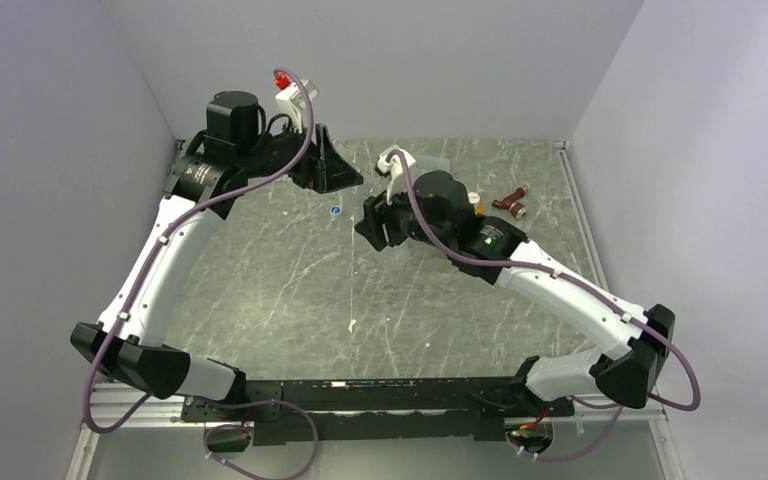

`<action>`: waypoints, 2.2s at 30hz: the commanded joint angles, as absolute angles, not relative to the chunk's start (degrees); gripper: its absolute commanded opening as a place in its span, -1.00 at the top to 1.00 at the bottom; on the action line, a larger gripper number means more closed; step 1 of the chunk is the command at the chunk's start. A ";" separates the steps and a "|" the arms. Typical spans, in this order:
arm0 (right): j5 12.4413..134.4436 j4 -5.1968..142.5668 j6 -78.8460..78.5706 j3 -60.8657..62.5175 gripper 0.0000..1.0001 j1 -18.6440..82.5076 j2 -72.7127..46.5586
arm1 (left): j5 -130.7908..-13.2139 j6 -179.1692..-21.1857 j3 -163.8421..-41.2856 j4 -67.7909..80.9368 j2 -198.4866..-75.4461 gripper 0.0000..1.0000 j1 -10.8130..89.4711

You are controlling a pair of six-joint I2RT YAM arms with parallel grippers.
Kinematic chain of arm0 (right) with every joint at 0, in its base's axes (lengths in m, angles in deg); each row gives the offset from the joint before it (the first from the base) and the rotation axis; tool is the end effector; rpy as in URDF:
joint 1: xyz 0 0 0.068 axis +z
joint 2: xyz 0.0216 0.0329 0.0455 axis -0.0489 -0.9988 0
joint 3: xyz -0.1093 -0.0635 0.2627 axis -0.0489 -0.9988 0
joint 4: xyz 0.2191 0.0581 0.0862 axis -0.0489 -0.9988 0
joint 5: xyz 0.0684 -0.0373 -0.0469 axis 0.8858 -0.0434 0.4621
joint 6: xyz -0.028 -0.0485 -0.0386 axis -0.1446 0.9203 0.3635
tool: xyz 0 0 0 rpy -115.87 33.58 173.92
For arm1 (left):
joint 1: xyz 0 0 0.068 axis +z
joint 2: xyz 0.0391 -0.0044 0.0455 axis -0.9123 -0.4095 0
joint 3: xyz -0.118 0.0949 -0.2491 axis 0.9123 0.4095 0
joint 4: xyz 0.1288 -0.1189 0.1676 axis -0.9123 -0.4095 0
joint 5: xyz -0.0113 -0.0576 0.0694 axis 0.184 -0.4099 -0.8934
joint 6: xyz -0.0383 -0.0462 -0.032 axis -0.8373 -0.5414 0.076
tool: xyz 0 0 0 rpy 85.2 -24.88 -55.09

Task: Screw on the bottle caps
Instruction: Pick up the plastic bottle at the center of the board, then screw the bottle cap onto the plastic bottle.

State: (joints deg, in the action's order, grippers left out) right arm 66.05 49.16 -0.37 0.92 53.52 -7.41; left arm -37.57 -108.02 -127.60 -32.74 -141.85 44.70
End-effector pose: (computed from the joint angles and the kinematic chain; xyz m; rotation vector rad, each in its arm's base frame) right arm 0.1860 0.2277 0.4053 -0.7378 1.8335 0.6748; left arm 0.2449 -0.1343 0.4759 0.5560 1.9292 -1.1779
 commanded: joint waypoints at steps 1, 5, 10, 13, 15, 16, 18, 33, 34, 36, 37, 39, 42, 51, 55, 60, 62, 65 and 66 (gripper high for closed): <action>62.16 50.90 -1.77 0.91 0.16 53.11 -4.01 | -46.00 -108.59 -128.22 -28.23 -138.95 -0.87 44.72; 60.92 49.65 -2.72 1.04 0.18 51.98 -2.94 | -59.61 -108.72 -130.52 -27.92 -138.06 -0.98 45.09; 59.96 47.51 -4.87 0.50 0.19 48.63 -0.55 | -71.33 -113.39 -127.72 -24.83 -137.00 -0.94 52.24; 60.29 46.56 -5.99 0.27 0.19 47.07 0.78 | -71.73 -113.00 -126.05 -24.63 -139.87 -0.85 55.07; 60.13 46.44 -6.29 0.04 0.19 46.84 1.67 | -72.69 -111.61 -124.95 -24.58 -143.34 -0.79 55.11; 59.91 46.43 -6.47 -0.07 0.19 46.78 2.11 | -73.36 -111.02 -124.06 -24.09 -145.26 -0.76 55.04; 59.66 46.23 -6.75 0.05 0.19 46.75 2.72 | -75.12 -110.11 -122.36 -22.92 -149.32 -0.69 54.55; 59.02 43.13 -7.71 1.66 0.18 46.75 5.45 | -85.54 -106.83 -124.51 -15.49 -177.97 -0.44 44.80; 58.83 42.95 -7.61 1.66 0.18 46.75 5.62 | -86.23 -106.79 -124.93 -15.19 -179.21 -0.41 44.17; 58.69 42.68 -7.35 1.86 0.17 46.75 5.89 | -87.59 -106.74 -125.32 -14.72 -181.32 -0.34 43.27; 58.68 42.51 -7.26 1.98 0.17 46.75 5.94 | -88.68 -106.80 -125.90 -15.04 -182.39 -0.29 42.94; 58.79 42.39 -7.08 2.01 0.17 46.75 6.24 | -90.45 -106.81 -126.90 -15.96 -184.32 -0.26 42.55; 58.69 42.28 -6.88 1.84 0.16 46.75 6.59 | -92.61 -106.78 -127.91 -17.24 -186.87 -0.14 42.20; 59.11 42.54 -7.03 1.01 0.15 46.75 6.83 | -94.21 -107.47 -125.97 -17.66 -187.16 -0.02 41.78; 59.17 42.86 -7.20 0.70 0.14 46.75 6.83 | -94.64 -106.01 -125.47 -18.15 -186.01 0.03 40.69; 59.30 43.00 -7.37 0.35 0.14 46.75 6.74 | -95.53 -106.30 -124.30 -18.49 -185.57 0.05 40.34; 59.49 43.08 -7.47 0.25 0.14 46.75 6.89 | -95.81 -106.49 -124.13 -18.73 -185.74 0.05 40.34; 59.50 42.88 -7.47 0.25 0.14 46.75 7.01 | -96.24 -106.12 -123.70 -17.84 -185.82 0.08 40.25; 59.48 42.77 -7.47 0.29 0.14 46.75 7.07 | -96.20 -106.05 -123.98 -18.13 -186.02 0.11 40.27</action>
State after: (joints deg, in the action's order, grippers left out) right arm 59.87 41.86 -7.26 0.02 46.77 5.44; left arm -94.92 -106.75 -125.05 -17.31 -187.77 40.64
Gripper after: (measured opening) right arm 0.565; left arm 0.466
